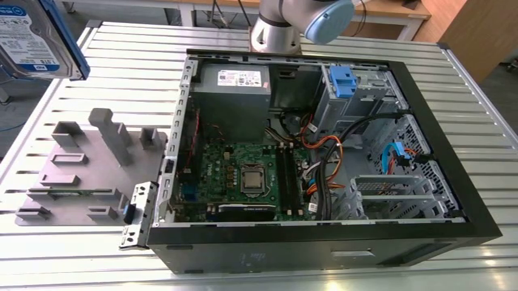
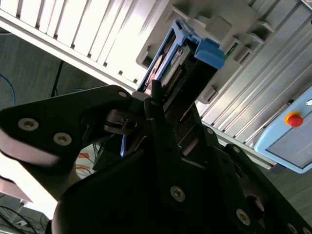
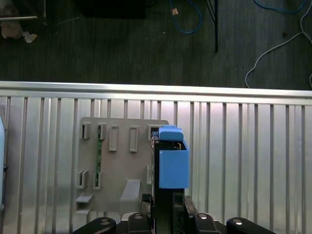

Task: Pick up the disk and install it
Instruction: 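Pick up the disk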

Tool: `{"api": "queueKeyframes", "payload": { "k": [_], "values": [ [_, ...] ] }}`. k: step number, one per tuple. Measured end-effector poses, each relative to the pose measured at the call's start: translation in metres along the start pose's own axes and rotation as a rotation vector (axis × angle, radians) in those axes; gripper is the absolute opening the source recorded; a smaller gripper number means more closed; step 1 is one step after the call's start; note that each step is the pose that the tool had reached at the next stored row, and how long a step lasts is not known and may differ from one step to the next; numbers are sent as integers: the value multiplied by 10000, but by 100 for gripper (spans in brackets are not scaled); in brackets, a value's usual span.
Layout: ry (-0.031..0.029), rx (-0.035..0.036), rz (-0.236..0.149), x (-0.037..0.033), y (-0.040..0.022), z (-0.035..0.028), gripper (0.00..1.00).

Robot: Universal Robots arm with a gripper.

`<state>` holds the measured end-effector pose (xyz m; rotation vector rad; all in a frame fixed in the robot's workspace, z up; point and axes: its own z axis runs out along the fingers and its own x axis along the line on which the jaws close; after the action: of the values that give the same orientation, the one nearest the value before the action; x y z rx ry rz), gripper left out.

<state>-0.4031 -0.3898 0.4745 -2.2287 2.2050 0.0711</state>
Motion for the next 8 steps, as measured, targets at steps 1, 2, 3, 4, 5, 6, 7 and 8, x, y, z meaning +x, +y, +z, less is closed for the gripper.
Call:
{"api": "queueKeyframes", "payload": {
  "k": [1,2,3,4,5,6,7,8],
  "values": [
    [1,-2,-1,0,-6,-1,35],
    [1,-1,-2,1,-14,-1,35],
    [0,0,-1,1,-25,0,35],
    [0,-1,-1,1,-39,-1,35],
    [0,0,-1,1,-51,-1,35],
    [0,0,-2,1,-57,-2,35],
    [-1,-1,-1,1,-57,-2,35],
    [-1,-1,0,1,-56,-4,35]
  ]
}}
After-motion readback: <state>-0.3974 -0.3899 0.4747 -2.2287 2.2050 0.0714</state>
